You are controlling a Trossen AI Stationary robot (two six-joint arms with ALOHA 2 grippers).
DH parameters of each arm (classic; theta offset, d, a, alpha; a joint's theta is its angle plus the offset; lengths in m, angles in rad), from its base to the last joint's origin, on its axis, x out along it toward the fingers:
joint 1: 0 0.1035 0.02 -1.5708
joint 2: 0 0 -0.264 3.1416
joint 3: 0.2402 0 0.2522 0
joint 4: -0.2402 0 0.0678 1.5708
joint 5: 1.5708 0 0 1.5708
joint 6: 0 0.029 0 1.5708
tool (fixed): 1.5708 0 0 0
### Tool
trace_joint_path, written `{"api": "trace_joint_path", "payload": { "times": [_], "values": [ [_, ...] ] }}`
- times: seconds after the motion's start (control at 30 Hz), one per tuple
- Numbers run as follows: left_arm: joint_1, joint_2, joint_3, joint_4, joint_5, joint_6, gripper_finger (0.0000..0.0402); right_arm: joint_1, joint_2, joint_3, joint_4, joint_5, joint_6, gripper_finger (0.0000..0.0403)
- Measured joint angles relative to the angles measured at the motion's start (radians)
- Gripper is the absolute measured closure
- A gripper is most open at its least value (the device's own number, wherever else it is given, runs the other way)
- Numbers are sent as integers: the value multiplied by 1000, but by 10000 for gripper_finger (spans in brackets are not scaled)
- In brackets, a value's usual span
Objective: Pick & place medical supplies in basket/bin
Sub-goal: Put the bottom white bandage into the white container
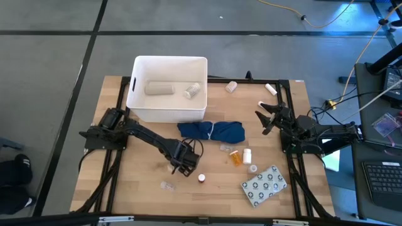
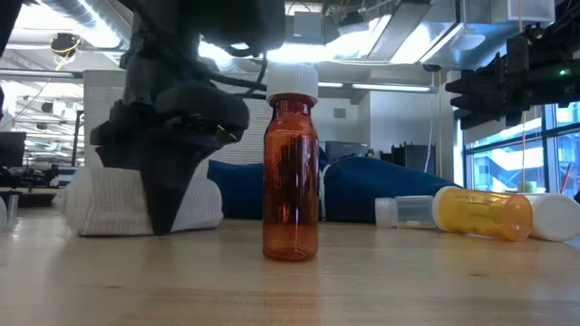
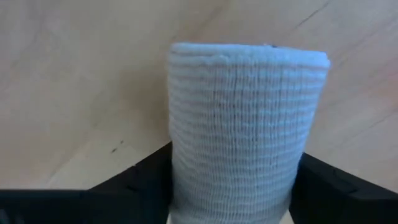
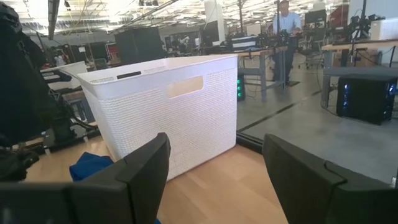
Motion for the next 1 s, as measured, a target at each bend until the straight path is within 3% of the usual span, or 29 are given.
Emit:
{"api": "trace_joint_path", "payload": {
  "times": [0.27, 0.43, 0.8, 0.9, 1.0],
  "values": [
    [-2, -129, 62, -14, -3, 153, 257, 0, 0, 0, 0, 0, -10, 146],
    [22, -287, 140, -19, -45, 272, 274, 0, 0, 0, 0, 0, -9, 146],
    [183, -614, 325, -17, -523, 785, 267, 0, 0, 0, 0, 2, -10, 146],
    [289, -665, 354, -79, -576, 911, 267, 0, 0, 0, 0, 18, -9, 146],
    [438, -682, 360, -167, -559, 1013, 267, 0, 0, 0, 0, 54, -9, 146]
  ]
}}
